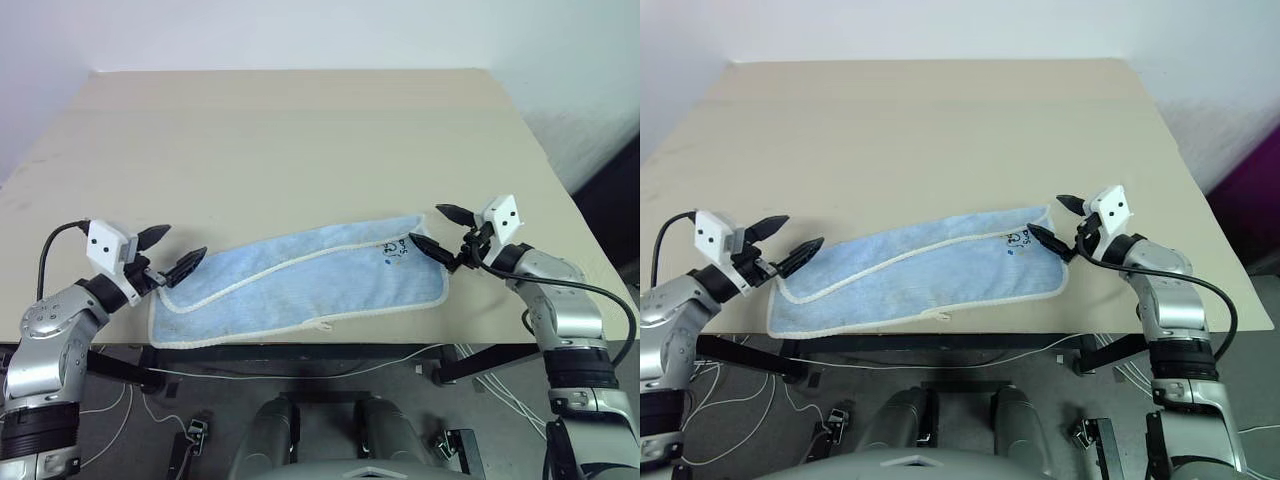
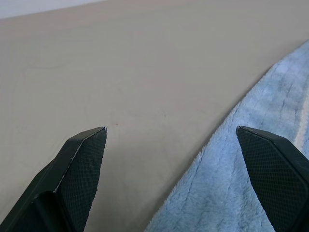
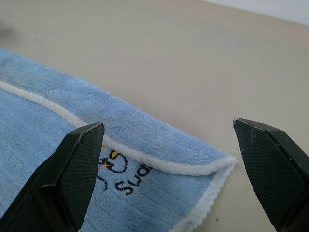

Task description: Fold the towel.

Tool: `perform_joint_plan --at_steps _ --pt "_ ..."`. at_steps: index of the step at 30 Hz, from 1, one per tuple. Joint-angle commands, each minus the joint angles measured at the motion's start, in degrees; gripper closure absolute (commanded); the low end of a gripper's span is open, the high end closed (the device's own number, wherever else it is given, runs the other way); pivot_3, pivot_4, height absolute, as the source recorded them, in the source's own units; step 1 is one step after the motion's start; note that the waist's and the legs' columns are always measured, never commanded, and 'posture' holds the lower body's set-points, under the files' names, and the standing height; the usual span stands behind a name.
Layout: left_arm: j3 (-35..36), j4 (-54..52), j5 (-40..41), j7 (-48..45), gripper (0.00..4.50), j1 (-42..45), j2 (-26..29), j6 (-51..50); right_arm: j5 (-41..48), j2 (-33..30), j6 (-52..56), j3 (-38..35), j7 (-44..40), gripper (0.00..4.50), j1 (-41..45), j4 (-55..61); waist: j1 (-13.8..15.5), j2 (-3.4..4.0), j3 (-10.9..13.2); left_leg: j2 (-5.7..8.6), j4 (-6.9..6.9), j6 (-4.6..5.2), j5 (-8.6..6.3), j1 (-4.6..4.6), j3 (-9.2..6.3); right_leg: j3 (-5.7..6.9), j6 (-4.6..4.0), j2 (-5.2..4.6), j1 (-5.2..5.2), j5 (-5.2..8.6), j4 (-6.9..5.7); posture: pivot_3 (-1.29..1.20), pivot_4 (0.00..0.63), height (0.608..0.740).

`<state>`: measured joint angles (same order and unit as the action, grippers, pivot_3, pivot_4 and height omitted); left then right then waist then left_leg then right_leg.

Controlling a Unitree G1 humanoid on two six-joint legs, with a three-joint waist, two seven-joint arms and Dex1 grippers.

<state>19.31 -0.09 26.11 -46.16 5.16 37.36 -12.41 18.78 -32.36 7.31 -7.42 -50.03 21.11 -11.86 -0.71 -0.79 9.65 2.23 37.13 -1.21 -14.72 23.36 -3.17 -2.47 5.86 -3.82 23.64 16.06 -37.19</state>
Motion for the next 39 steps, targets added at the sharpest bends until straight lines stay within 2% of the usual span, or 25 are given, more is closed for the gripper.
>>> perform_joint_plan --at_steps 1,12,20,25,34,39 --pt "0.85 -1.26 0.63 -0.9 0.01 0.51 1.46 -0.29 0.58 0.36 -1.23 -0.87 0.35 0.0 0.1 1.64 -0.03 0.0 0.0 0.0 0.0 0.0 0.0 0.0 0.0 0.0 0.0 0.0 0.0 0.0 0.0 0.0 0.15 0.74" --pt "0.96 -1.5 -0.33 -1.43 0.01 -0.1 2.26 -0.61 0.41 1.72 -1.74 -0.29 1.13 0.0 -0.05 1.55 -0.05 0.01 0.0 0.0 0.0 0.0 0.0 0.0 0.0 0.0 0.0 0.0 0.0 0.0 0.0 0.0 0.15 0.74" --pt "0.62 -1.32 -2.59 -3.44 0.01 -1.24 5.61 0.48 -0.66 2.08 -3.54 0.09 1.14 0.0 1.36 -0.55 -0.05 0.01 0.0 0.0 -0.01 0.0 0.0 0.0 0.0 0.0 0.0 0.0 0.0 0.0 0.01 0.0 0.15 0.74" --pt "2.02 -1.21 -2.2 -7.57 0.01 -3.47 9.11 1.22 -1.39 2.3 -4.54 0.79 1.08 0.0 2.61 -2.32 -0.15 0.03 0.02 -0.01 -0.03 0.0 0.0 0.0 0.0 -0.01 -0.01 0.0 0.02 0.0 0.01 0.0 0.15 0.74" --pt "4.01 -1.01 -1.19 -20.9 0.01 -8.97 17.79 5.1 -2.61 4.47 -6.29 2.76 0.79 0.0 5.12 -6.0 -0.21 0.06 0.04 -0.02 -0.08 -0.01 0.0 0.0 0.01 0.0 -0.03 -0.06 0.02 0.01 0.03 0.0 0.15 0.74" --pt "2.17 1.02 -6.88 -23.88 0.01 -10.61 21.06 12.32 -2.53 6.71 -6.68 3.5 1.37 0.0 4.66 -5.65 -0.22 0.1 0.06 -0.02 -0.11 0.0 -0.01 0.0 0.0 0.0 -0.03 -0.07 0.03 0.01 0.06 0.0 0.15 0.74"
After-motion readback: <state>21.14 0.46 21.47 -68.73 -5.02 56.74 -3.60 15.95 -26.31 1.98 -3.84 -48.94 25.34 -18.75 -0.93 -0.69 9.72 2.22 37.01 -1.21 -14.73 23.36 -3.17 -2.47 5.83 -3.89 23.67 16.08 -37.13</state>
